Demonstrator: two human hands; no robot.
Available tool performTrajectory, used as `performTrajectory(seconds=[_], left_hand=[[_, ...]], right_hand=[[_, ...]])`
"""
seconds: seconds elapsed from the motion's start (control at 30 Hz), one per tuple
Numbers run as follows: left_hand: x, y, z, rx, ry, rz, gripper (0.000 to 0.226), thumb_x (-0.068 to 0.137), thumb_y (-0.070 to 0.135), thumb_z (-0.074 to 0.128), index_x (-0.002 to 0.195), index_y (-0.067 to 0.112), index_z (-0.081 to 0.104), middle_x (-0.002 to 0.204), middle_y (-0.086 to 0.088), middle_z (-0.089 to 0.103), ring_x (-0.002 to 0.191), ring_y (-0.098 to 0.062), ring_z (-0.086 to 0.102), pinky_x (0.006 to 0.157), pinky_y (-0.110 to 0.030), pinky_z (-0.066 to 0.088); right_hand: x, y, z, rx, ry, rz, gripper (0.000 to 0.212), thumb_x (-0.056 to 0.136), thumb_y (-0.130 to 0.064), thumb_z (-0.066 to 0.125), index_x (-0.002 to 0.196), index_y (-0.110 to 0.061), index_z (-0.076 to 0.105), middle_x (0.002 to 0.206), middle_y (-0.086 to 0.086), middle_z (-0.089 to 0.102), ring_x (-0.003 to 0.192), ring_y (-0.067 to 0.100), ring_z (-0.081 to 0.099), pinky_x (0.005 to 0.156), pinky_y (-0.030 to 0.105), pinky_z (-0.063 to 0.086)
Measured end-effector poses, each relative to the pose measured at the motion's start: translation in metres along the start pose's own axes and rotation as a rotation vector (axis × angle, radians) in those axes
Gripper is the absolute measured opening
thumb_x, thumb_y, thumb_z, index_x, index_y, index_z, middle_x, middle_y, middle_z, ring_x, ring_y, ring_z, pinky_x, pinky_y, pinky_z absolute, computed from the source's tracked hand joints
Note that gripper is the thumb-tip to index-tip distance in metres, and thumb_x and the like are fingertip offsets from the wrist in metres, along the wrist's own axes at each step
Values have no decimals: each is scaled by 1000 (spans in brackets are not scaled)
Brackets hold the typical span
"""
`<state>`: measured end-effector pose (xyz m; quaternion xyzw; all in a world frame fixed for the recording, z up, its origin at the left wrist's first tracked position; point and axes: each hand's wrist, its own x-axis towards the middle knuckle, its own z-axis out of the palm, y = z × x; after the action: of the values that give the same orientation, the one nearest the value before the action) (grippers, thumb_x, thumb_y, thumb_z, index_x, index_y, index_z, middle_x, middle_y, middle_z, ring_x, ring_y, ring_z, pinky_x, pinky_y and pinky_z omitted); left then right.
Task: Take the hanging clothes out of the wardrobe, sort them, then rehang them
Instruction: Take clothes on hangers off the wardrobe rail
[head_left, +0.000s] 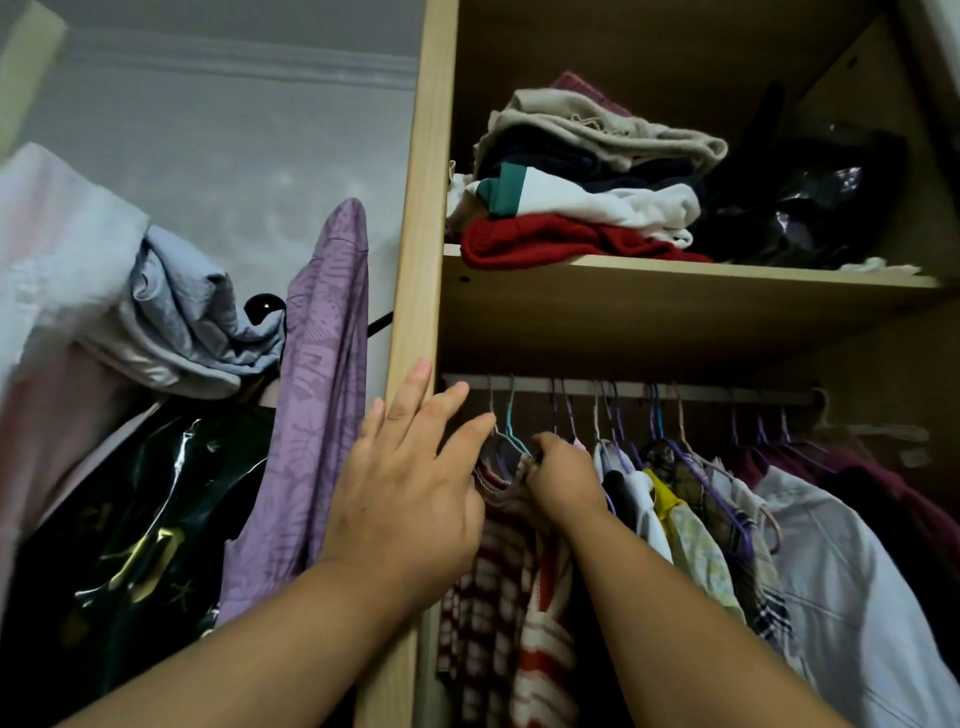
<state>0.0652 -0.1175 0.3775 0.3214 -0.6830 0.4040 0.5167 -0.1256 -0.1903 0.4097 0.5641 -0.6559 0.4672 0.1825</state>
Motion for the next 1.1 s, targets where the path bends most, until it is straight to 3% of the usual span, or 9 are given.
performTrajectory(seconds=[0.17, 0.3, 0.5, 0.67, 0.87, 0.93, 1.0, 1.1], left_hand=[[0, 0, 0, 2, -13, -3, 52, 74, 31, 41, 122, 25, 59, 136, -2, 53, 140, -26, 26, 108, -47, 19], [0, 0, 0, -1, -26, -3, 51, 73, 32, 41, 121, 26, 60, 135, -2, 54, 140, -26, 27, 108, -48, 20], [-1, -2, 1, -27, -9, -3, 47, 73, 33, 46, 117, 30, 60, 134, 1, 54, 139, -25, 28, 107, -47, 21], [0, -1, -1, -36, -32, -18, 45, 75, 32, 56, 120, 27, 60, 134, -1, 54, 139, -26, 28, 107, -47, 20], [1, 0, -4, 78, -124, -13, 48, 80, 37, 53, 127, 28, 55, 142, -6, 47, 141, -31, 24, 113, -46, 13], [1, 9, -7, 72, -157, -60, 56, 85, 40, 49, 139, 27, 44, 152, -9, 32, 145, -31, 10, 113, -44, -1], [0, 29, -7, -20, -217, -85, 64, 90, 41, 38, 150, 27, 18, 160, -7, 8, 146, -29, -9, 114, -43, -9], [-9, 65, -1, -210, -358, -92, 66, 94, 36, 34, 151, 26, 3, 160, -1, 0, 146, -23, -10, 117, -44, -2]], right_hand=[[5, 13, -16, 68, 24, 4, 41, 94, -18, 47, 135, -15, 49, 127, 11, 60, 122, 28, 51, 98, 32, 41], [13, 13, -32, 31, 34, 0, 42, 93, -20, 50, 134, -12, 50, 130, 11, 59, 122, 28, 51, 101, 34, 41], [21, -1, -50, -74, 86, -17, 28, 94, -28, 49, 110, -14, 68, 108, 10, 69, 104, 27, 61, 88, 35, 50], [-5, 5, -71, -36, 113, -8, 27, 93, -26, 49, 111, -24, 69, 105, 3, 70, 99, 22, 62, 86, 34, 51], [-70, 35, -117, 32, 167, -37, 23, 93, -36, 52, 107, -30, 69, 102, -8, 69, 94, 9, 58, 77, 25, 42], [-98, 43, -139, 19, 188, -41, 23, 93, -34, 53, 109, -28, 69, 99, -9, 67, 88, 5, 53, 75, 23, 38], [-130, 52, -163, 13, 194, -29, 22, 92, -33, 55, 109, -29, 69, 95, -11, 65, 84, 4, 53, 73, 22, 37], [-174, 68, -194, -1, 191, 7, 18, 89, -33, 59, 103, -38, 70, 84, -22, 65, 74, 0, 58, 65, 18, 39]])
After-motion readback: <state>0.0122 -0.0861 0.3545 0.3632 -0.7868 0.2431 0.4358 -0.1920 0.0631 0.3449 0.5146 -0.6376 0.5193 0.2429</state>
